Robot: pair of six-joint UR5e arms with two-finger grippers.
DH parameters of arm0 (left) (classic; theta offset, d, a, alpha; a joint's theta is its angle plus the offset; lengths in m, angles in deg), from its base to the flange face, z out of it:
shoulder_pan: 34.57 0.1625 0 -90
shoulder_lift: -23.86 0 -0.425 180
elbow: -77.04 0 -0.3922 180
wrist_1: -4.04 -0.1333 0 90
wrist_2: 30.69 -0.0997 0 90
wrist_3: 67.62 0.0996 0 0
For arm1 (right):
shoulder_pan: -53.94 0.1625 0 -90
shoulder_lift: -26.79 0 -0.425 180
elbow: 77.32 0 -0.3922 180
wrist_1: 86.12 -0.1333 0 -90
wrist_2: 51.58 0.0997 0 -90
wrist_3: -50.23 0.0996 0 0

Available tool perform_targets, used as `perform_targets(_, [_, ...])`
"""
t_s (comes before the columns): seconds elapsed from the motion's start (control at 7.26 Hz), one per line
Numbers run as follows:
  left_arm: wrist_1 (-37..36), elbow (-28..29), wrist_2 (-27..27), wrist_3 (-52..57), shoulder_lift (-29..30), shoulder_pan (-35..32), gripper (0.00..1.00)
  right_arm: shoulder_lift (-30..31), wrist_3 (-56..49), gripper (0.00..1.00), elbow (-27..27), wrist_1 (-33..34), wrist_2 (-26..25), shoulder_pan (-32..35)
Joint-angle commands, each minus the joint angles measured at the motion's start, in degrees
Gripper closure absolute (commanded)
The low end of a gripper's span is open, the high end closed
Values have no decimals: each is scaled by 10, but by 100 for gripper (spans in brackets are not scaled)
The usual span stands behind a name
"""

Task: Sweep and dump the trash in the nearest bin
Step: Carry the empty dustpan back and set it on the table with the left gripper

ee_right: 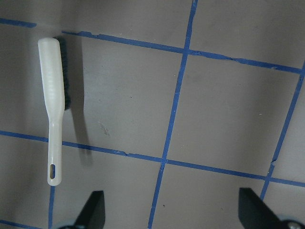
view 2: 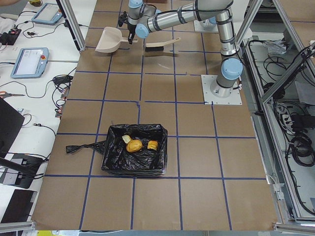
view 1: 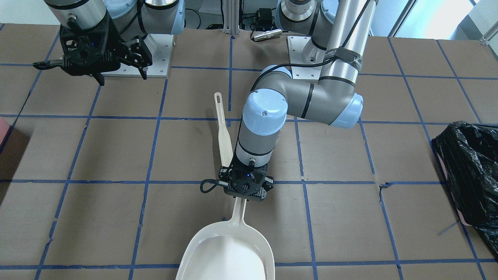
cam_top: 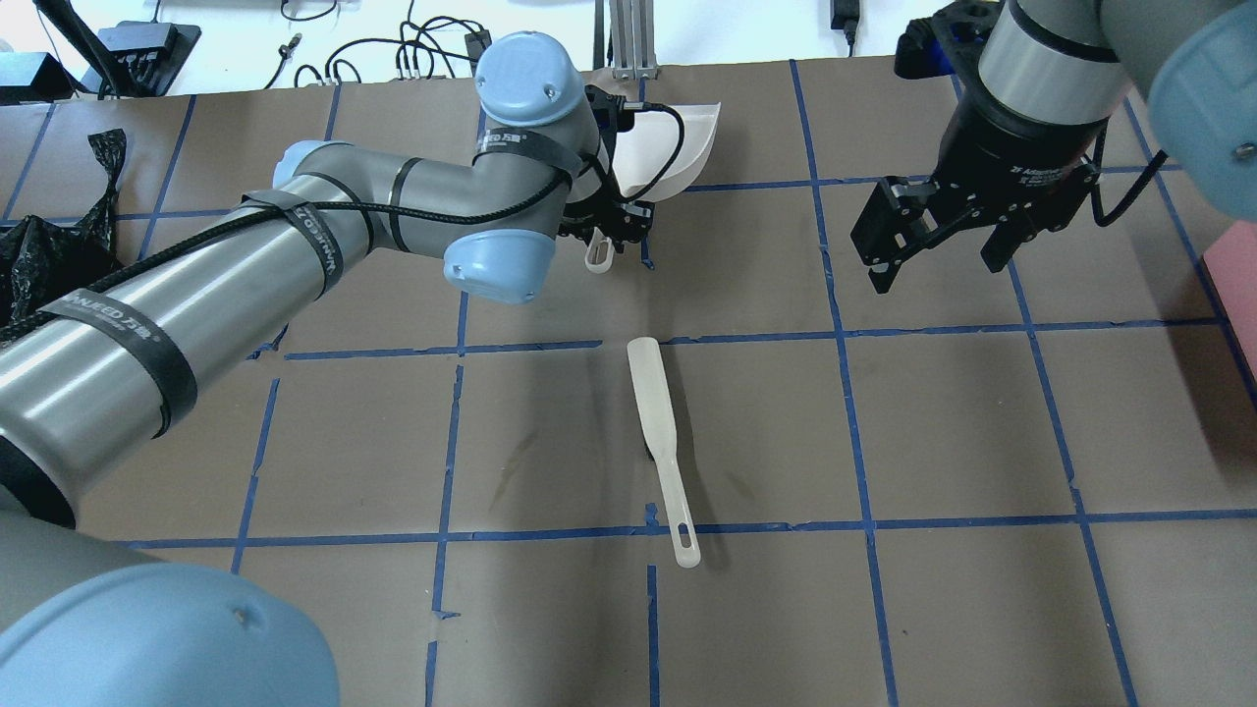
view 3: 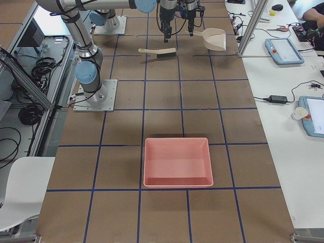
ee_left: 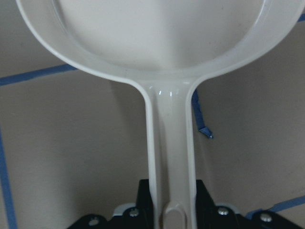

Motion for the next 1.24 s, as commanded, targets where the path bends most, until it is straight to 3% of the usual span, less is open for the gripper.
perform_targets(0.0, [-8, -37, -49, -26, 0, -18, 90, -2, 0, 0, 0, 1, 0, 0])
perform_targets(0.41, [-7, -31, -9, -94, 11, -25, 90, -2, 0, 0, 0, 1, 1, 0])
perform_targets(0.83, [-8, -28, -8, -129, 14, -43, 86, -4, -1, 0, 0, 2, 1, 0])
perform_targets(1.1, [-9, -28, -14, -116, 1, -48, 0, -4, -1, 0, 1, 0, 1, 0])
